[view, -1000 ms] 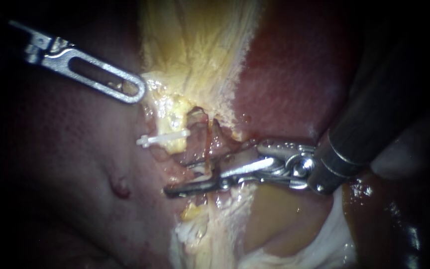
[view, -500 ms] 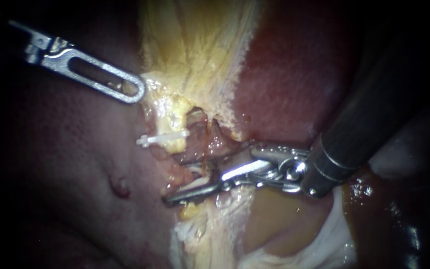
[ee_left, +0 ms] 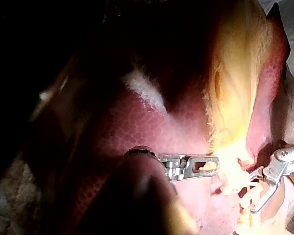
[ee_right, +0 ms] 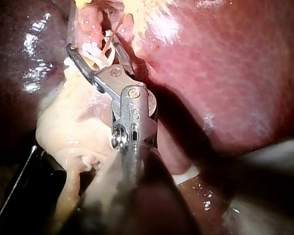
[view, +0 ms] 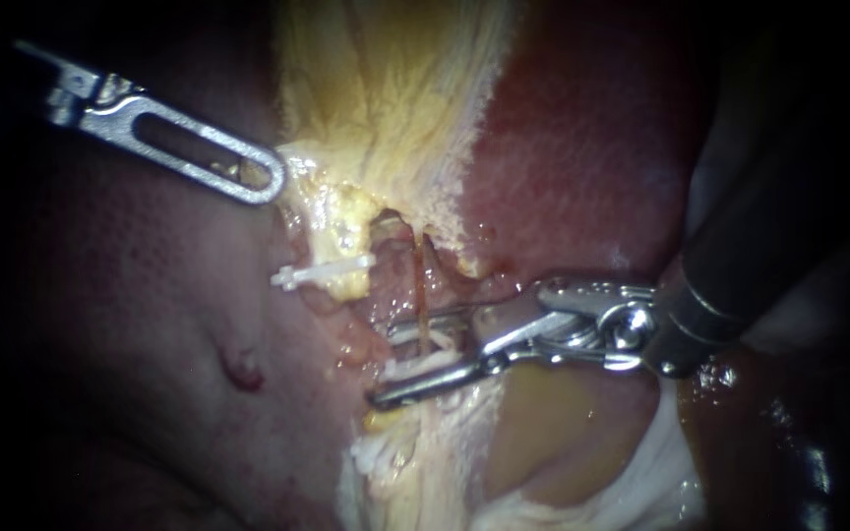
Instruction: Clipping second clip right tube
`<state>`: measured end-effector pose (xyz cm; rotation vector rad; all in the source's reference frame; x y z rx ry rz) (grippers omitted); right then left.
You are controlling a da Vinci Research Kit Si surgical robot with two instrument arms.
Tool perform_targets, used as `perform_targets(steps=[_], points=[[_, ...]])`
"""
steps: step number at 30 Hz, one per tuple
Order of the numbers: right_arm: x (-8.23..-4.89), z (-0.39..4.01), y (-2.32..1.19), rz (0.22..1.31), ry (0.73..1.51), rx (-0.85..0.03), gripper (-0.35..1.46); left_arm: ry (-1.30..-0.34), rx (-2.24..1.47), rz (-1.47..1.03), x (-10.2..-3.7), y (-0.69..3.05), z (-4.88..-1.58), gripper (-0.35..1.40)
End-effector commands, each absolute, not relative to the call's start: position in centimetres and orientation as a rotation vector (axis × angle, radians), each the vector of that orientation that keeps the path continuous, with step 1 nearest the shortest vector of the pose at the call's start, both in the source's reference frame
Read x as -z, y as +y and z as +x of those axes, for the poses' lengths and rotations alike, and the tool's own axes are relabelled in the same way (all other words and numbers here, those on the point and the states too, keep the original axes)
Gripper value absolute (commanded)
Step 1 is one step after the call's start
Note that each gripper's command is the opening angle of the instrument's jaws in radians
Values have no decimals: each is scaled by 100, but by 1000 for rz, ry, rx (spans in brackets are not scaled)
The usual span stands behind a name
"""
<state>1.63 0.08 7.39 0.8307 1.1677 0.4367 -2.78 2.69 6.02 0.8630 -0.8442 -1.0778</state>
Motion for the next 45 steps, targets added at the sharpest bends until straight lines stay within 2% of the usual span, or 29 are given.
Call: perform_targets(steps=[1,18,31,37,45], points=[[-738,160,9,829,1168,-438,50,-844,1078,863,-602,269,-278,-35],[-722,111,35,773,1187,-439,50,-844,1077,863,-602,269,-278,-35],[-711,93,42,704,1220,-361,50,-844,1077,863,-602,269,-278,-35],[-709,92,42,702,1222,-357,50,-844,1077,863,-602,269,-278,-35],[-712,98,41,760,1192,-435,50,-844,1078,863,-602,269,-278,-35]])
